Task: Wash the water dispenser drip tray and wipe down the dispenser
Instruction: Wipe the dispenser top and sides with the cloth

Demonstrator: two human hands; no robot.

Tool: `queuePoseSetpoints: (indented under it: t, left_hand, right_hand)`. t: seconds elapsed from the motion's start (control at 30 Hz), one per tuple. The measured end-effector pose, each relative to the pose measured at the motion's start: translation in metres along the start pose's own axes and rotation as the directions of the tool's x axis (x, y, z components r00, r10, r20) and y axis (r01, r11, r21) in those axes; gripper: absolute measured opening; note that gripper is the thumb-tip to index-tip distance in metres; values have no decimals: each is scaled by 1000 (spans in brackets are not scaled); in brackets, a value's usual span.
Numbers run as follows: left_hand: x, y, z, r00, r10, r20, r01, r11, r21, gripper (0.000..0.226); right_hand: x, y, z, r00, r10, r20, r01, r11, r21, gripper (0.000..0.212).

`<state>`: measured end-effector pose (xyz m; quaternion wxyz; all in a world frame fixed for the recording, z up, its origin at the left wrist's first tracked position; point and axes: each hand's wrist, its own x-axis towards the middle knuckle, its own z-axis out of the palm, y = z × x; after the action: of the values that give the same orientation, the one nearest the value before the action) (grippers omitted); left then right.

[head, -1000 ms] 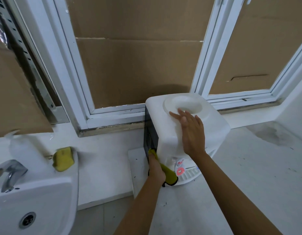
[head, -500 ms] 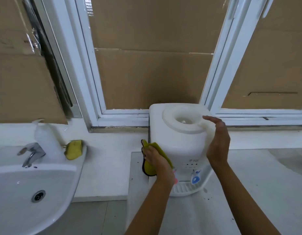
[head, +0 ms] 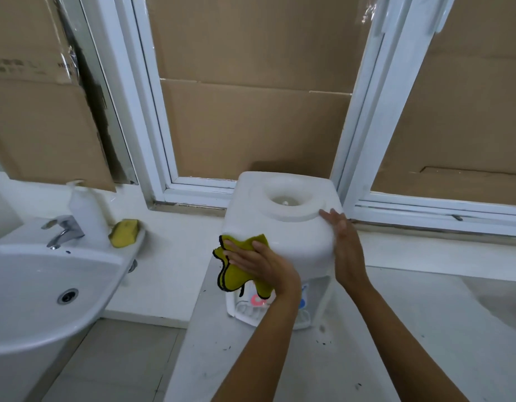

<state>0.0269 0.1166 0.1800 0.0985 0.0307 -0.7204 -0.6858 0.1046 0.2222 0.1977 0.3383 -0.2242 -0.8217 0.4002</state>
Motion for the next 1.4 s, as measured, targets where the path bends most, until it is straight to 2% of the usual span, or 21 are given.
queuePoseSetpoints:
  t: [0.07,0.1,0.13,0.17,0.2,0.23,0.37,0.47,0.53,0.6,0.67,0.73,0.8,0.87,0.9,0.97,1.07,1.13,1.2,1.27,1.4]
  left_hand:
    - [-9,-1,4,999,31,14,-32,998,59,21]
    - [-20,3,4,1000,17,16,-18,997,79,31]
    - [-32,4,9,999,30,-23,-28,998,49,52]
    - [-40,10,11,996,-45,-81,43,999,-25,75]
    - [-49,17,11,991,-104,-81,98,992,-74,87]
    - [-57,18,13,990,-102,-97,93,991,-96,88]
    - [-70,20,18,997,29,-67,-33,997,-66,61]
    - [-55,15,14,992,39,-117,-45,998,-41,54]
    - [-29,7,16,981,48,-186,-73,988,-133,54]
    - [-4,-1,18,962,113,-249,-138,987,-84,53]
    - [4,0,13,960,145,-239,-155,988,-26,57]
    - [-6,11,7,977,104,-186,-109,994,-18,62]
    - [-21,16,5,980,120,-156,-126,992,-25,58]
    - [-39,14,8,964,245,-101,-241,969,47,58]
    - [-48,9,10,949,312,-55,-305,946,109,58]
    - [-66,-6,14,904,424,54,-424,872,247,58]
    - [-86,-35,20,818,537,208,-571,711,411,61]
    - [-89,-52,21,729,616,298,-678,591,437,63]
    - [-83,-65,19,598,700,391,-789,427,442,63]
    - [-72,-72,15,492,739,460,-855,312,414,63]
    - [-53,-67,5,388,758,524,-903,199,381,72]
  right_hand:
    - [2,0,-5,999,-2,36,3,1000,-10,39]
    - [1,-1,-6,999,-2,54,2,1000,-4,39]
    - [1,2,-6,998,4,65,-4,1000,13,40]
    - [0,2,-8,998,2,63,-4,1000,22,42]
    - [1,5,-8,998,-6,64,4,999,32,46]
    - [0,4,-8,998,-7,70,5,999,33,49]
    - [-3,0,-8,997,-7,72,4,999,41,59]
    - [-3,-3,-9,997,-25,68,21,999,49,72]
    - [-2,0,-8,997,-21,75,18,999,32,67]
    - [1,6,-8,995,-9,99,7,1000,18,56]
    - [4,12,-10,991,-23,133,25,1000,-14,43]
    - [4,16,-13,985,-96,143,102,994,-32,47]
    - [0,9,-21,989,-82,126,66,990,121,47]
    - [-2,0,-30,993,9,119,-46,949,311,37]
    - [-2,-4,-33,991,53,127,-102,903,418,40]
    - [0,-8,-40,979,114,171,-196,767,611,58]
    - [3,-8,-46,960,164,228,-280,637,719,71]
    - [3,-7,-47,958,165,234,-285,627,725,72]
    - [4,-5,-47,958,165,233,-284,642,713,73]
    - [6,-3,-49,958,163,234,-284,648,707,75]
    - [8,6,-54,953,171,251,-303,604,738,78]
